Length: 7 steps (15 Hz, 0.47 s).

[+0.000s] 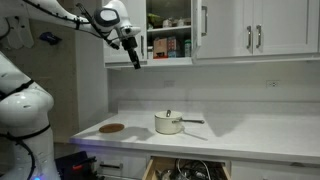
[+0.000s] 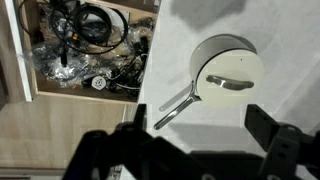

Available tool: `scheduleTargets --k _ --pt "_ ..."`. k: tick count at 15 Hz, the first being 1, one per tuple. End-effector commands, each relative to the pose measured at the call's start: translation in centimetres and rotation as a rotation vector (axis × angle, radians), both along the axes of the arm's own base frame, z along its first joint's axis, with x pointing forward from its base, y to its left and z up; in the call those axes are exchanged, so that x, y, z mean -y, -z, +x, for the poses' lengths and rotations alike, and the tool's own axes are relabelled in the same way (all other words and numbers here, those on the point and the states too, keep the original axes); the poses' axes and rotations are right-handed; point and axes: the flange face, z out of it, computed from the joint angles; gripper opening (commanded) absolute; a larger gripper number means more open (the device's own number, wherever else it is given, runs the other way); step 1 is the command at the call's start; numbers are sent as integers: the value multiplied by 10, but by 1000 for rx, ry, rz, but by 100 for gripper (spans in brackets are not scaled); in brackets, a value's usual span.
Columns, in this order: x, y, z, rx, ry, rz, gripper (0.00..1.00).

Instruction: Open the right door on the first upper cabinet

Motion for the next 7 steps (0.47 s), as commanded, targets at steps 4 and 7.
scheduleTargets --k 4,7 --pt "-20 14 -23 -32 -31 -17 100" --pt "-21 18 -28 -35 -33 -19 100"
